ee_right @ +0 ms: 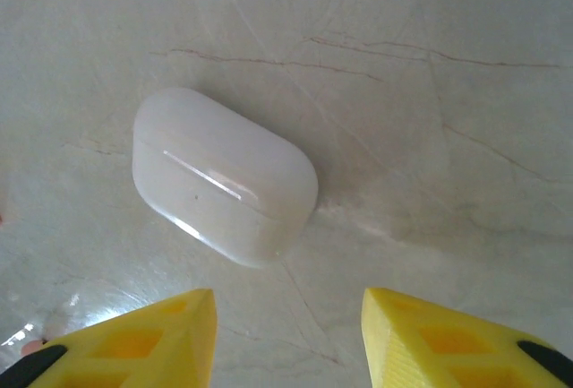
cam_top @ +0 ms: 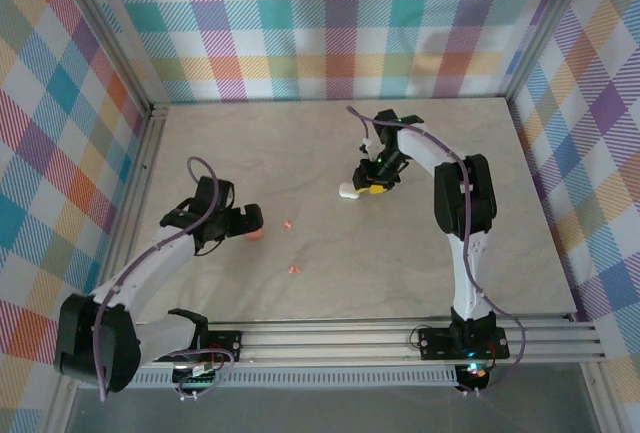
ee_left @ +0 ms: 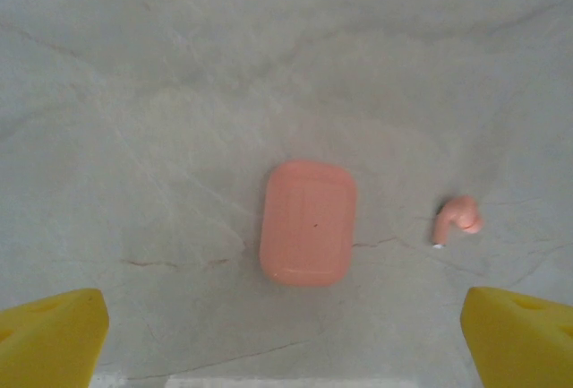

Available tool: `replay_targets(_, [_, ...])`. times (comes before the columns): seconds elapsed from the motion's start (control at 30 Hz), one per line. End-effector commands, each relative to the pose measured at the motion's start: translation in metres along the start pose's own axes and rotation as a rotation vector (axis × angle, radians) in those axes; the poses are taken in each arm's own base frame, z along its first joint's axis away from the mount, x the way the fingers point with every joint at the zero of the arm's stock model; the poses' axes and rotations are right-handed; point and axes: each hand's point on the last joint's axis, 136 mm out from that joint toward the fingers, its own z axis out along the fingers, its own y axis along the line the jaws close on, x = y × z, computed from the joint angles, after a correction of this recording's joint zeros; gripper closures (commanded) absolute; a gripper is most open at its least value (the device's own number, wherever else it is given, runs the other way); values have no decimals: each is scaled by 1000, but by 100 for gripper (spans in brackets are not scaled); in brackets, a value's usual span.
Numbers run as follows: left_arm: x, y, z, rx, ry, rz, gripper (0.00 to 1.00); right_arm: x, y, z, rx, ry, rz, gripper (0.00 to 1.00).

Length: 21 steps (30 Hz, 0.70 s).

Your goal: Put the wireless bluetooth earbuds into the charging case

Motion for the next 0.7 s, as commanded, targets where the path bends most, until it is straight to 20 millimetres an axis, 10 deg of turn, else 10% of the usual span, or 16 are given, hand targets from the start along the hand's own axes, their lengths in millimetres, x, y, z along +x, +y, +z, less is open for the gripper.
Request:
replay_targets(0.0, [4,-6,15,23,76,-21,1,3,14,-36,3,-63,-65,53])
replay_targets(0.37, [11,-9,49,-7,162,8,28,21,47,-62,-141,-208,-154,51])
replay_targets(0.67, [17,-16,68,-71,216,53,31,19,54,-76,-151,-260,-218,51])
